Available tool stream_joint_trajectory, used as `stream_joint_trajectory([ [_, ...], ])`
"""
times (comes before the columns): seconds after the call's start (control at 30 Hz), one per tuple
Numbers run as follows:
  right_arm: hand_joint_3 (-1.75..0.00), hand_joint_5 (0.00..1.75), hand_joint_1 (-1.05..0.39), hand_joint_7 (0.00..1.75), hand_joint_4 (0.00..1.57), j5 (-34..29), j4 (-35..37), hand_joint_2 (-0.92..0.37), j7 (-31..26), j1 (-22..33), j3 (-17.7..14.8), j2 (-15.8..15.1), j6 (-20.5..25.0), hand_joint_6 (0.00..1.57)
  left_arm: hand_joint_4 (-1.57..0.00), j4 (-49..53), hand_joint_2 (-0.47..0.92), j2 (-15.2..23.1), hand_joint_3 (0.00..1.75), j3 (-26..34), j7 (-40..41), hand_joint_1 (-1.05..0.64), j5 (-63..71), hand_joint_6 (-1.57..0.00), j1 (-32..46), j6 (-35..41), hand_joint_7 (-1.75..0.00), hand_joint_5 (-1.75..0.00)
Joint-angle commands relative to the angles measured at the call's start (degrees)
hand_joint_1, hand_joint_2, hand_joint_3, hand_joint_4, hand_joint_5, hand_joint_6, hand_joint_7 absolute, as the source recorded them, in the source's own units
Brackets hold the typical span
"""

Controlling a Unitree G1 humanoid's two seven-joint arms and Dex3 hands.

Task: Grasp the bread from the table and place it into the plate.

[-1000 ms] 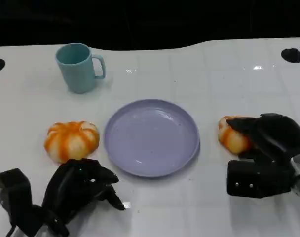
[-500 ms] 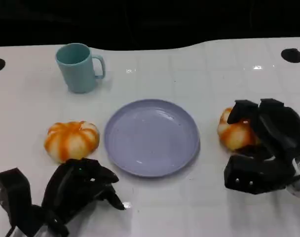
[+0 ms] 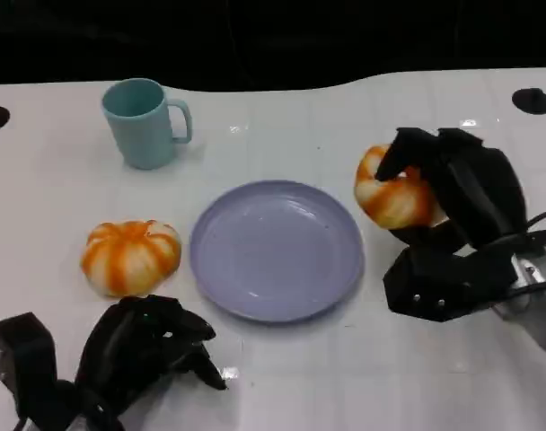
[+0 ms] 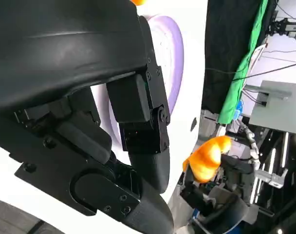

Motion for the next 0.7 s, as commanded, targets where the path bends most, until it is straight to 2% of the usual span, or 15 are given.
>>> stream_joint_trajectory([
  [0.03,-1.42,1.75,-0.07,1.65,1.01,0.3,-0.6,-0.24,2.2,-1.8,0.7,1.3,-2.2,0.82,-1.57,-0.5,0.72,0.9,0.0,0.3,0.2,-1.05,0.0,-1.57,0.3,0.3,-0.2,-0.59],
  [0.13,-1.41,1.75,-0.08,1.66,1.0,0.1,0.6,-0.24,3.5,-3.2,1.7,3.3,-4.0,0.81,-1.57,-0.4,0.73,1.0,0.0,0.2,-0.1,-1.05,0.2,-1.57,0.4,-0.2,-0.19,-0.59],
  [0.27,-1.38,1.75,-0.12,1.73,0.98,0.1,2.0,-0.26,6.9,-4.8,3.0,5.4,-3.9,0.76,-1.57,-0.6,0.73,1.0,0.0,0.0,0.2,-1.05,0.5,-1.57,0.7,-0.4,-0.2,-0.59],
  [0.33,-1.28,1.75,-0.13,1.45,0.97,-0.2,3.3,-0.31,7.7,-5.6,3.7,6.6,-3.7,0.86,-1.57,-0.7,0.73,1.0,0.0,-0.1,0.2,-1.05,0.6,-1.57,0.8,-0.8,-0.2,-0.59],
  [0.47,-1.25,1.75,-0.15,1.47,0.97,-1.5,6.0,-0.32,7.2,-7.4,5.3,8.6,-3.2,0.86,-1.57,-0.9,0.74,1.0,0.01,-0.2,0.2,-1.05,0.6,-1.57,0.9,-1.0,-0.2,-0.59],
  [0.53,-1.21,1.75,-0.16,1.39,0.99,-1.8,7.4,-0.32,6.9,-8.1,5.8,9.7,-3.4,0.87,-1.57,-1.0,0.74,0.9,0.01,-0.2,0.4,-1.05,0.7,-1.57,1.0,-0.9,-0.2,-0.59],
  [0.57,-1.19,1.75,-0.17,1.3,0.99,-1.8,7.9,-0.33,7.0,-8.3,5.9,10.0,-3.5,0.89,-1.57,-1.0,0.74,0.9,0.01,-0.2,0.6,-1.05,0.7,-1.57,1.1,-0.9,-0.2,-0.59],
  [0.63,-1.1,1.75,-0.19,1.01,0.97,-1.5,9.0,-0.39,7.9,-8.7,6.1,10.8,-3.4,0.97,-1.57,-1.2,0.74,0.9,0.01,-0.2,0.6,-1.05,0.7,-1.57,1.2,-0.8,-0.21,-0.59],
  [0.7,-1.08,1.75,-0.18,0.96,0.97,-1.4,10.0,-0.41,8.2,-9.1,6.2,11.6,-3.2,1.0,-1.57,-1.4,0.74,0.8,0.0,-0.2,0.6,-1.05,0.6,-1.57,1.3,-0.7,-0.21,-0.59],
])
